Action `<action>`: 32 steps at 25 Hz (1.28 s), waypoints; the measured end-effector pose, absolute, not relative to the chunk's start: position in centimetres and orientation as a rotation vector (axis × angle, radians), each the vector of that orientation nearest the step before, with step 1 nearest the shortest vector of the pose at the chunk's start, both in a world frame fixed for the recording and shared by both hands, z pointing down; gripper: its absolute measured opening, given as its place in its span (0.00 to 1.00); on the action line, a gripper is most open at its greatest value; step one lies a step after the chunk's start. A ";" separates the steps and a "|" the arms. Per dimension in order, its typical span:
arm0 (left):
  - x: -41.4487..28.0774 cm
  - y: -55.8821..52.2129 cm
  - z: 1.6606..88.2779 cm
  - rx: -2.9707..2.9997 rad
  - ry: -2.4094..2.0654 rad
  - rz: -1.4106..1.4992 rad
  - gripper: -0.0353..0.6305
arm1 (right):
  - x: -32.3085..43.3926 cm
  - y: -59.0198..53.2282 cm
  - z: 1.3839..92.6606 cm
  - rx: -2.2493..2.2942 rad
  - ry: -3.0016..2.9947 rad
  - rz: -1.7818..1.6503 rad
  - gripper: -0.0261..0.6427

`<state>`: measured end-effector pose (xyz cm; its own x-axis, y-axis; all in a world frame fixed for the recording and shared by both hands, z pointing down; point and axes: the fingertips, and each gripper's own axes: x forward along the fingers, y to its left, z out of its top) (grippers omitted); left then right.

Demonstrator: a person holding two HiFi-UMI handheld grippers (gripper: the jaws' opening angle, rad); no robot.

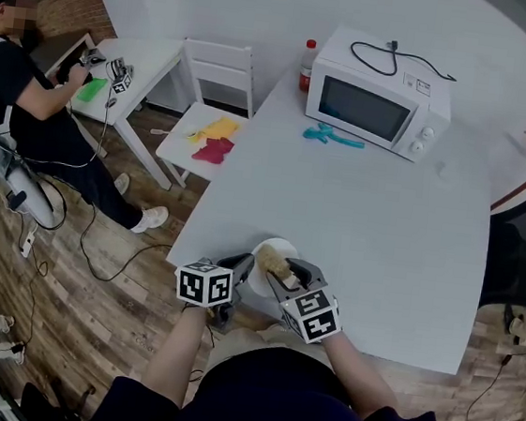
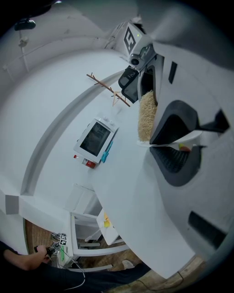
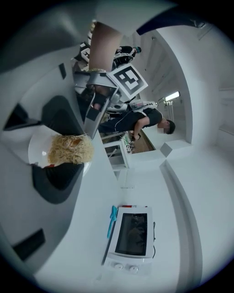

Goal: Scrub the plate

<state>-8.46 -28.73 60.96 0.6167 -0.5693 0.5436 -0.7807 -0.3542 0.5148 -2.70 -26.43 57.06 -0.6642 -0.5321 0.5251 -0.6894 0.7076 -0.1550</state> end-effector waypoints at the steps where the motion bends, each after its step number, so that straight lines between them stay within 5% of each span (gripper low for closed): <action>1: -8.5 -28.8 61.0 2.064 -1.060 0.348 0.10 | -2.8 -26.1 57.1 0.921 -2.471 0.477 0.31; 32: -8.2 -28.8 61.4 2.104 -1.046 0.432 0.10 | 3.2 -26.1 61.2 0.897 -2.302 0.573 0.31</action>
<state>-8.19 -28.84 61.40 0.6118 -0.5431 0.5750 -0.7906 -0.3983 0.4651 3.23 -26.08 61.24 -0.5940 -0.4566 0.6624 -0.7137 0.6790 -0.1719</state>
